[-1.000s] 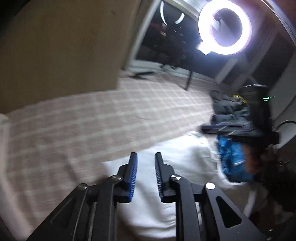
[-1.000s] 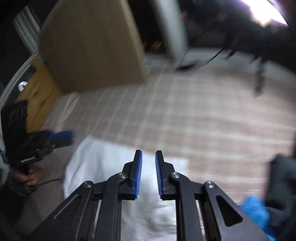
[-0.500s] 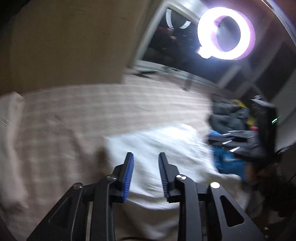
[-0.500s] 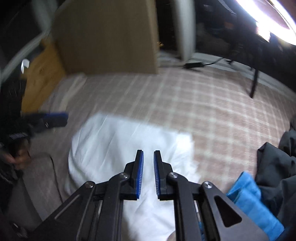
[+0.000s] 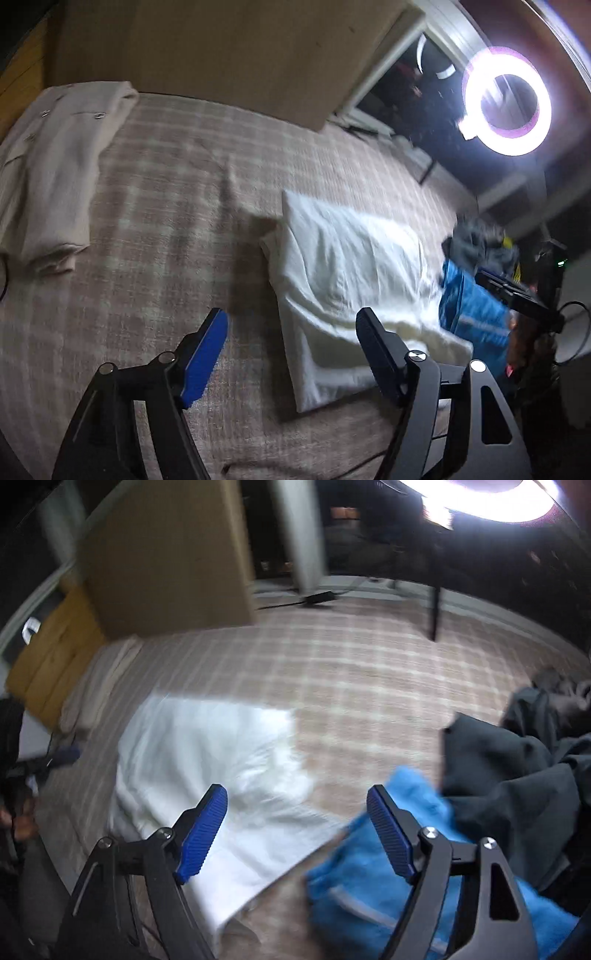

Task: Fold clothes

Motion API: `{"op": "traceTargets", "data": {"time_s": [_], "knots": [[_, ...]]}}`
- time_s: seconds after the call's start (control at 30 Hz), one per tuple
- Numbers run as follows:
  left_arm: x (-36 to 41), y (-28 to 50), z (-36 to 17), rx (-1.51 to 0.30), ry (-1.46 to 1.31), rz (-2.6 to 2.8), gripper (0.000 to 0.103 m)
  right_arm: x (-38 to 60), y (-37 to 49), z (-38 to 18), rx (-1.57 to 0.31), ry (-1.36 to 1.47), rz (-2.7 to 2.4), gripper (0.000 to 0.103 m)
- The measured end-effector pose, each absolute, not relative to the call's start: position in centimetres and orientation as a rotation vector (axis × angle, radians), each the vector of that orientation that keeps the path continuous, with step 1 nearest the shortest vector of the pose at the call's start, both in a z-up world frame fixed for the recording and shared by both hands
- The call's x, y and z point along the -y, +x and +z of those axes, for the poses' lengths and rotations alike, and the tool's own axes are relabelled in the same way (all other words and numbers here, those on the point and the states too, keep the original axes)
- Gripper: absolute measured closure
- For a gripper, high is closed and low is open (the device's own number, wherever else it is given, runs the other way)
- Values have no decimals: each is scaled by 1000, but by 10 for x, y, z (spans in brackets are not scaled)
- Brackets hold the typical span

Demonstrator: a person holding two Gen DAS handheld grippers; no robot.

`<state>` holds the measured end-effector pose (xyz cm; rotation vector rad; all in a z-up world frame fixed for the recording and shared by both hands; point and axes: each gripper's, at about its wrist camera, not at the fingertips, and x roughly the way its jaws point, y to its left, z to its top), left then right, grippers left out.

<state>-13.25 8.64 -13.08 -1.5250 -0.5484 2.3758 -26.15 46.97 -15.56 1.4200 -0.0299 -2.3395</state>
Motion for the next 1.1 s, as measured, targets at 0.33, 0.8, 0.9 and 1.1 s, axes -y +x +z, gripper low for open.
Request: {"op": "traceTargets", "data": {"time_s": [0.33, 0.8, 0.9, 1.1], "knots": [[-134, -159, -174, 533, -1710, 2354, 33, -430, -291, -219, -15, 1602, -2110, 26], [-179, -161, -184, 277, -1720, 2394, 60, -420, -245, -210, -141, 1460, -1981, 54], [-177, -161, -182, 326, -1704, 2390, 81, -430, -240, -208, -100, 1446, -1979, 75], [-177, -159, -165, 308, -1632, 2400, 91, -435, -222, -180, -36, 1375, -1973, 85]]}}
